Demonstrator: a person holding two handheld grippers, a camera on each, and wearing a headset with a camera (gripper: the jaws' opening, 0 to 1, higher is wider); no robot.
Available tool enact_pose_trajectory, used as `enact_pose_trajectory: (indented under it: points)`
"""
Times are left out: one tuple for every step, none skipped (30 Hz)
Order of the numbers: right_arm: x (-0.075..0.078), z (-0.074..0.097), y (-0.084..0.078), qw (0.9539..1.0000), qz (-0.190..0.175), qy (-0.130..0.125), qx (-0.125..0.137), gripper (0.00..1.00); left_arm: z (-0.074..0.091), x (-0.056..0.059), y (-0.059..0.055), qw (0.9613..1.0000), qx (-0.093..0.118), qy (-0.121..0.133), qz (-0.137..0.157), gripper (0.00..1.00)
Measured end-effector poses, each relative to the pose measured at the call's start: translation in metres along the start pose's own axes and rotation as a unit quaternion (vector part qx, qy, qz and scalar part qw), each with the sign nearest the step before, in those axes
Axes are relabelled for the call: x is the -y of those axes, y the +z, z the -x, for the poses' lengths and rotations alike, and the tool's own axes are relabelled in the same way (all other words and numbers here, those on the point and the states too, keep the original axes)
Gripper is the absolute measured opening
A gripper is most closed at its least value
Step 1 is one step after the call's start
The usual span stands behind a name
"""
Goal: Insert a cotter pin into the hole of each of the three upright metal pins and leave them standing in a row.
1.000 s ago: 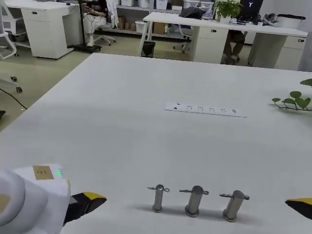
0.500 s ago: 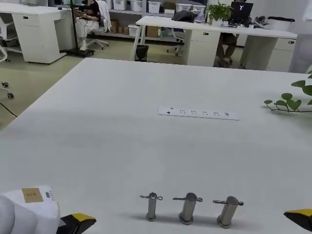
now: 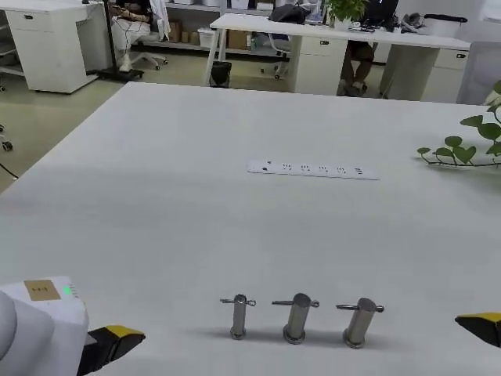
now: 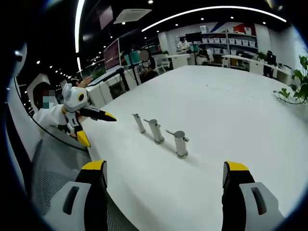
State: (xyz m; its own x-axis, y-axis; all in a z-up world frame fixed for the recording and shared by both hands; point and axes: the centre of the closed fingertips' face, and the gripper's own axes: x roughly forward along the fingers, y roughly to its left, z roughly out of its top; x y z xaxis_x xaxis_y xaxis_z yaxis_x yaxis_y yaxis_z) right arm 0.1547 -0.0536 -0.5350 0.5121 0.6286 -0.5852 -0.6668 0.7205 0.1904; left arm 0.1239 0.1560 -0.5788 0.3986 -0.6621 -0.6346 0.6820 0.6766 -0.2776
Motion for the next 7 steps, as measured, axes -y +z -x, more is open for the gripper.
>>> enact_pose_trajectory:
  points:
    - [-0.0004, -0.0007, -0.0007, 1.0, 0.0, 0.0, -0.001, 0.98, -0.0014, -0.0005, -0.0019, 1.0, -0.002, -0.001, -0.003, 0.93]
    - [-0.0007, -0.001, -0.0018, 1.0, 0.001, -0.002, -0.003, 0.98, -0.0026, -0.0006, -0.002, 1.0, 0.002, 0.001, -0.01, 0.93]
    - [-0.0009, -0.0017, -0.0031, 1.0, 0.002, -0.003, -0.005, 0.98, -0.003, 0.0004, -0.0028, 0.9999, 0.004, 0.0, -0.016, 0.94]
    - [-0.0011, -0.0017, -0.0044, 1.0, 0.003, -0.003, -0.007, 0.98, -0.003, 0.0013, -0.0026, 0.9999, 0.004, -0.002, -0.015, 0.94]
    - [0.0003, -0.0022, -0.0059, 0.9999, 0.0, -0.006, -0.01, 0.98, -0.0031, 0.0028, -0.0028, 0.9999, 0.003, -0.006, -0.013, 0.95]
    - [0.0015, -0.0018, -0.0071, 0.9999, -0.005, -0.01, -0.012, 0.98, -0.0034, 0.004, -0.0026, 0.9999, 0.004, -0.008, -0.013, 0.95]
    - [0.0022, -0.0018, -0.0084, 0.9998, -0.01, -0.01, -0.016, 0.98, -0.0036, 0.0044, -0.002, 0.9999, 0.005, -0.008, -0.013, 0.95]
